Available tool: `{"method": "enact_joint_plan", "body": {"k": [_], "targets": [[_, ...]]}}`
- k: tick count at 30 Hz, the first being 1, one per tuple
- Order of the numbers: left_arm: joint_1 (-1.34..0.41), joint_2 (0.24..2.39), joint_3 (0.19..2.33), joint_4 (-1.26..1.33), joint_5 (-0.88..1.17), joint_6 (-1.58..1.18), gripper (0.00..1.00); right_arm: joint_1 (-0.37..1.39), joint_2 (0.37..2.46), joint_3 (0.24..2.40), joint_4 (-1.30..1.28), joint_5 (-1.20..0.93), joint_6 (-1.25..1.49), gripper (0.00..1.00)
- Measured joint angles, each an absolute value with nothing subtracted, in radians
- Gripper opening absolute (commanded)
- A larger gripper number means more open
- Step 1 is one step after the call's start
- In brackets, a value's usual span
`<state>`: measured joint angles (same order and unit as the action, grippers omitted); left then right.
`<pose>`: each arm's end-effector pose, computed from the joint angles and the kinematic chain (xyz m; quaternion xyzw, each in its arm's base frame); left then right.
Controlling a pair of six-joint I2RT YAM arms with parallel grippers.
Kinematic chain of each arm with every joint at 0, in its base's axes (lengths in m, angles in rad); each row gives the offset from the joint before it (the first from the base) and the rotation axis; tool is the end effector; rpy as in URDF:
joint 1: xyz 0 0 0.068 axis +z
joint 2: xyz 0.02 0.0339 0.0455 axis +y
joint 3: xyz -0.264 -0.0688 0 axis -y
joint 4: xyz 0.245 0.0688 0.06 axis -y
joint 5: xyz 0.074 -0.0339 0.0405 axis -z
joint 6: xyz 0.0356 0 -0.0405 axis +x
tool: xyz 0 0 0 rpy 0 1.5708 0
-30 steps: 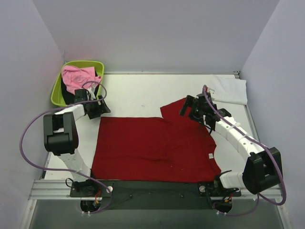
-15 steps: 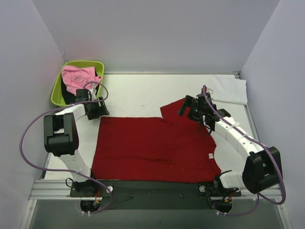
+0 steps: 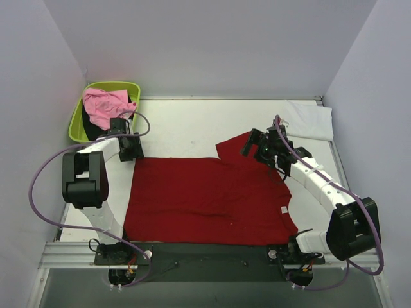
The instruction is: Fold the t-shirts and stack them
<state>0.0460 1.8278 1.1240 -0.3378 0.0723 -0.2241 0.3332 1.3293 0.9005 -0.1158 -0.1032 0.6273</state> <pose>0.3677 0.0144 0.1615 -0.1205 0.9571 -0.0580 0.2572 0.2806 0.1010 0.2659 0.1024 0.8644 0.2663 0.4140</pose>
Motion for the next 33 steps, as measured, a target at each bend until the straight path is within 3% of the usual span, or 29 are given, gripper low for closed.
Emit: {"method": "enact_joint_plan", "body": {"k": [14, 28, 33], "targets": [[0.017, 1.854, 1.159, -0.385, -0.033, -0.227, 0.32, 0.312, 1.327, 0.876, -0.115, -0.124, 0.631, 1.00], [-0.046, 1.860, 1.164, -0.388, -0.052, -0.260, 0.24, 0.300, 1.316, 0.861, -0.106, -0.143, 0.639, 1.00], [-0.046, 1.861, 1.164, -0.389, -0.052, -0.270, 0.06, 0.300, 1.316, 0.860, -0.099, -0.147, 0.641, 1.00]]}}
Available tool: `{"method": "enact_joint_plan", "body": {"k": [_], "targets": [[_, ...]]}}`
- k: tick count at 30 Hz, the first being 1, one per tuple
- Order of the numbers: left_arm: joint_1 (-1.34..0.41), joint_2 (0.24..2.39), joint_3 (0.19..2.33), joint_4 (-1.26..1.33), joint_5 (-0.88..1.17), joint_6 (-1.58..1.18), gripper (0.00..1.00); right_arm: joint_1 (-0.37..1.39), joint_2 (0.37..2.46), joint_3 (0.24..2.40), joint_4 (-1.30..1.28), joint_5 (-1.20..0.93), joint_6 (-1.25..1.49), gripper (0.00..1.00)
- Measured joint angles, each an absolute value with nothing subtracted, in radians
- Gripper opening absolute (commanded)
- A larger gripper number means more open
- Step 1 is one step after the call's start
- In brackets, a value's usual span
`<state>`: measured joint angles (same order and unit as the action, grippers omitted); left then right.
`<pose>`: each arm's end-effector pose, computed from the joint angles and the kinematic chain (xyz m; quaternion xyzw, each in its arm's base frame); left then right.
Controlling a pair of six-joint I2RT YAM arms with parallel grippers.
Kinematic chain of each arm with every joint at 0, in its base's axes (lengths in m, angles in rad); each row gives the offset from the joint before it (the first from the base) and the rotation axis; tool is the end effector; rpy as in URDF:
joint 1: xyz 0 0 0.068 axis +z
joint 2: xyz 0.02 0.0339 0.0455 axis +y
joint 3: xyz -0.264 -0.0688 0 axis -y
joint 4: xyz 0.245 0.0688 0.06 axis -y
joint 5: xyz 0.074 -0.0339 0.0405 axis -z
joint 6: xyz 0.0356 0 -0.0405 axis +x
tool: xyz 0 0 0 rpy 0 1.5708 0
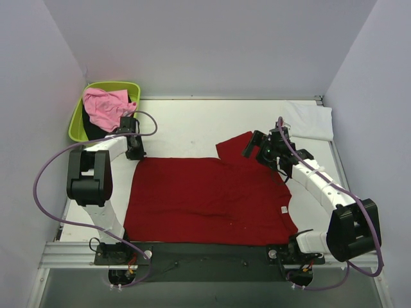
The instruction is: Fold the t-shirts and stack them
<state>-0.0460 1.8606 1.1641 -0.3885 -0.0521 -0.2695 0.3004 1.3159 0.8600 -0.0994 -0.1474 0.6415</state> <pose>0.3727 -0.0153 0.1585 -0.1144 0.9636 -0.0128 0.2414 0.2780 0.0916 0.2574 0.1126 0.8649 0.2774 0.4029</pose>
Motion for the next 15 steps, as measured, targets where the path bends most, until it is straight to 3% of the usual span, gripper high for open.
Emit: {"method": "enact_joint_plan", "body": {"k": [1, 15], "targets": [[-0.046, 1.861, 1.164, -0.389, -0.052, -0.273, 0.00, 0.300, 1.316, 0.860, -0.099, -0.148, 0.643, 1.00], [-0.045, 1.837, 1.150, -0.414, -0.052, -0.321, 0.00, 0.300, 1.388, 0.906, -0.097, -0.144, 0.653, 0.98]]}}
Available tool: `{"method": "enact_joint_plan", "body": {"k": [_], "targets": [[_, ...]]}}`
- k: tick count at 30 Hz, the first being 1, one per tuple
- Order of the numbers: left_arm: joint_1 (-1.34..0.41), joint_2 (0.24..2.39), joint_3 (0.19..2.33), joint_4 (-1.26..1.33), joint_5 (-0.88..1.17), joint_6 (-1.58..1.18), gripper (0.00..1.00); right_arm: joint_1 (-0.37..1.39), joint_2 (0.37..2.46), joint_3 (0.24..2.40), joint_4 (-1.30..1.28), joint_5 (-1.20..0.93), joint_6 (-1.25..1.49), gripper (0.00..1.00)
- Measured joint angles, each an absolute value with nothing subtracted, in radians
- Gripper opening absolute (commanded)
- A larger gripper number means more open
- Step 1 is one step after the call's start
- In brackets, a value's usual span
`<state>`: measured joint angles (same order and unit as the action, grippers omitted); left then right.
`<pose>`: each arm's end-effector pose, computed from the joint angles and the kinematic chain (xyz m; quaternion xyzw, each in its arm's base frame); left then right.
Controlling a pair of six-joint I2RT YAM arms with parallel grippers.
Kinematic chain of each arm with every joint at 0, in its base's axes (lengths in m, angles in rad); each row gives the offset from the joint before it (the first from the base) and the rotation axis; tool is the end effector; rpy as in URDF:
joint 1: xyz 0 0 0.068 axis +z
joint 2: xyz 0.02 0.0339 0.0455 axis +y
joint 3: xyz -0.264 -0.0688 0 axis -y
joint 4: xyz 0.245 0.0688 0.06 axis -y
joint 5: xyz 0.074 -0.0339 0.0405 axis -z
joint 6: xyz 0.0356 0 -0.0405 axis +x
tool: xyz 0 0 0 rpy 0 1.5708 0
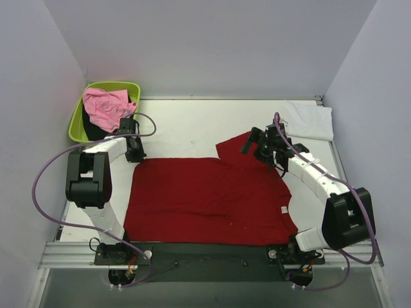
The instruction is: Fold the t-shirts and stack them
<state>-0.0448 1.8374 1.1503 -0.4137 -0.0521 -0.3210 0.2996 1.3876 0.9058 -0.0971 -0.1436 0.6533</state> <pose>0.3663 -0.0146 0.1615 -0.1398 0.9621 -0.0174 0.2335 0.2930 0.0958 0.2530 0.1207 0.8696 0.2738 0.3928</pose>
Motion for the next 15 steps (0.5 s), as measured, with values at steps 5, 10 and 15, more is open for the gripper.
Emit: {"method": "enact_joint_plan", "body": {"k": [5, 10, 15], "targets": [[-0.042, 1.799, 1.134, -0.473, -0.052, -0.342, 0.00, 0.284, 1.547, 1.042, -0.103, -0.112, 0.650, 0.94], [-0.042, 1.757, 1.134, -0.487, -0.044, -0.364, 0.00, 0.260, 1.715, 1.186, -0.109, -0.038, 0.632, 0.89], [-0.042, 1.718, 1.134, -0.486, -0.020, -0.386, 0.00, 0.229, 1.880, 1.324, -0.128, 0.001, 0.608, 0.85]]}}
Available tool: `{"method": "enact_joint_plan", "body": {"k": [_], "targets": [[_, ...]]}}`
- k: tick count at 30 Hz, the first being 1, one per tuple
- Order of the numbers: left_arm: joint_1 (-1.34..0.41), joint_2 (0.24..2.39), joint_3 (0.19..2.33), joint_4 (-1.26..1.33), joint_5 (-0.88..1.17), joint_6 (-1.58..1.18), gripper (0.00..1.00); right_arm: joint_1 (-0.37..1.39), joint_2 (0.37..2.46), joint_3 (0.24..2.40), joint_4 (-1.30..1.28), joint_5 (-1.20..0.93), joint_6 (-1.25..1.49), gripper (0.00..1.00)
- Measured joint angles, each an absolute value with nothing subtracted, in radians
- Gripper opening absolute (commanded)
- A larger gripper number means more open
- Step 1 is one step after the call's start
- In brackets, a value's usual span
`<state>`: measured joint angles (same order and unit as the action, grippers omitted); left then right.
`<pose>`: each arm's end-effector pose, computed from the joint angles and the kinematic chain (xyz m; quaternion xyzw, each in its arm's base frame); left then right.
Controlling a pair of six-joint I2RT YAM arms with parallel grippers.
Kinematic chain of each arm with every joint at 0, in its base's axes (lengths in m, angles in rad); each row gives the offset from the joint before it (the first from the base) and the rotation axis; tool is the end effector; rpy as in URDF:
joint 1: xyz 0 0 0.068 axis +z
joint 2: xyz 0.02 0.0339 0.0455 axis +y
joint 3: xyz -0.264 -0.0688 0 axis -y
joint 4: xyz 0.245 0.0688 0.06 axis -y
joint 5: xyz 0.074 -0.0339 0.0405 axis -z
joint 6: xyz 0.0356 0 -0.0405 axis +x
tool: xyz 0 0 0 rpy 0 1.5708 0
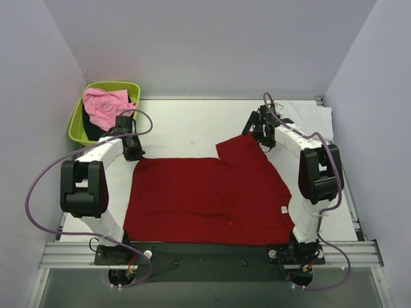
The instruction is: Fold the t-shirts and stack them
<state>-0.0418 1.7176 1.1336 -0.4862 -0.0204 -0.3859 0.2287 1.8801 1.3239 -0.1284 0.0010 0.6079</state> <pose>0.3484 -0.0138 0.1935 -0.1683 0.9541 -0.0429 0.2441 0.4140 0.0963 0.2173 0.1705 0.8872 0.1737 0.3920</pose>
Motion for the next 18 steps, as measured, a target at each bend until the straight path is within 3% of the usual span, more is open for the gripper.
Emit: {"method": "enact_joint_plan", "body": {"k": [18], "targets": [[-0.047, 1.703, 1.123, -0.490, 0.025, -0.407, 0.00, 0.176, 2.216, 1.744, -0.223, -0.034, 0.600, 0.72]]}}
